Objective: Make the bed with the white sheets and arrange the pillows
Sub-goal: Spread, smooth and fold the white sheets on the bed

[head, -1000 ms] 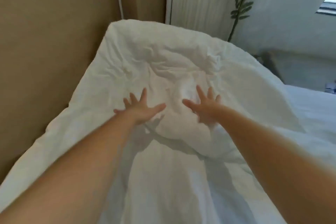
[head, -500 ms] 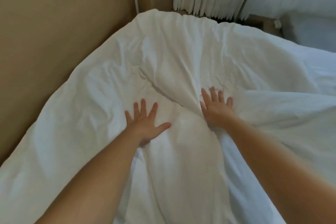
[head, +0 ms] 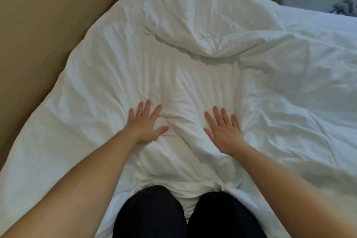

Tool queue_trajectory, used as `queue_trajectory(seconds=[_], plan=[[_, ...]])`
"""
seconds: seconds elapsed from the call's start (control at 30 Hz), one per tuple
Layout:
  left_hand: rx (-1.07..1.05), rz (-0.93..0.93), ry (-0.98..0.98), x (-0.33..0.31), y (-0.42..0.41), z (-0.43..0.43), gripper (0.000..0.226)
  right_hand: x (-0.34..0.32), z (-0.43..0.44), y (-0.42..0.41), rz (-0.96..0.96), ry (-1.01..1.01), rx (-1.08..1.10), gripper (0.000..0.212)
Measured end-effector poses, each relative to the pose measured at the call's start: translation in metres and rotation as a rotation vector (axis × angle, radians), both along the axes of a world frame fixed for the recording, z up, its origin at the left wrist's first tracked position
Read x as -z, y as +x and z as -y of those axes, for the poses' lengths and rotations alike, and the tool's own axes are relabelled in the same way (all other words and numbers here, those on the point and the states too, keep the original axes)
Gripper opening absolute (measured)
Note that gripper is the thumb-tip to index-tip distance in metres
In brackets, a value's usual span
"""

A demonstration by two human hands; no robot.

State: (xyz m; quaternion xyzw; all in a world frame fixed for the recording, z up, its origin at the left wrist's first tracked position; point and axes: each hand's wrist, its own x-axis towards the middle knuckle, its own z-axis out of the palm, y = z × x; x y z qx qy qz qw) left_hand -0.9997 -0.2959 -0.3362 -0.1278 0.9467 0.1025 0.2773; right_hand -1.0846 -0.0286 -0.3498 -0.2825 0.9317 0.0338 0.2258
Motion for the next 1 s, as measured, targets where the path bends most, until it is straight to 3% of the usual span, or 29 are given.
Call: queue_trajectory(seconds=[0.07, 0.17, 0.3, 0.47, 0.63, 0.73, 0.8, 0.87, 0.93, 1.0], plan=[[0.017, -0.033, 0.0, 0.004, 0.028, -0.004, 0.088, -0.003, -0.016, 0.021, 0.007, -0.055, -0.01, 0.097], [0.058, -0.05, -0.021, 0.007, 0.072, -0.011, 0.086, -0.012, -0.044, 0.049, 0.097, -0.155, -0.006, 0.062], [0.075, -0.004, -0.037, 0.003, 0.114, -0.029, 0.082, -0.025, -0.066, 0.08, 0.097, -0.063, 0.017, 0.056], [0.097, 0.158, 0.023, -0.016, 0.143, -0.063, 0.092, -0.038, -0.063, 0.122, 0.107, 0.023, 0.068, 0.072], [-0.092, 0.105, 0.279, -0.07, 0.169, -0.092, 0.08, -0.082, -0.083, 0.163, 0.289, -0.234, 0.155, 0.074], [0.188, 0.261, 0.275, -0.084, 0.206, -0.101, 0.103, -0.089, -0.116, 0.177, 0.405, -0.006, 0.03, 0.093], [0.336, 0.353, 0.134, -0.077, 0.219, -0.103, 0.107, -0.086, -0.134, 0.178, 0.456, 0.141, -0.086, 0.108], [0.328, 0.318, 0.016, -0.066, 0.22, -0.104, 0.099, -0.085, -0.142, 0.182, 0.468, 0.223, -0.196, 0.118], [0.224, 0.189, 0.003, -0.057, 0.211, -0.107, 0.078, -0.085, -0.148, 0.184, 0.359, 0.303, -0.265, 0.117], [0.051, 0.086, 0.086, -0.054, 0.2, -0.106, 0.045, -0.082, -0.151, 0.185, 0.236, 0.354, -0.205, 0.09]])
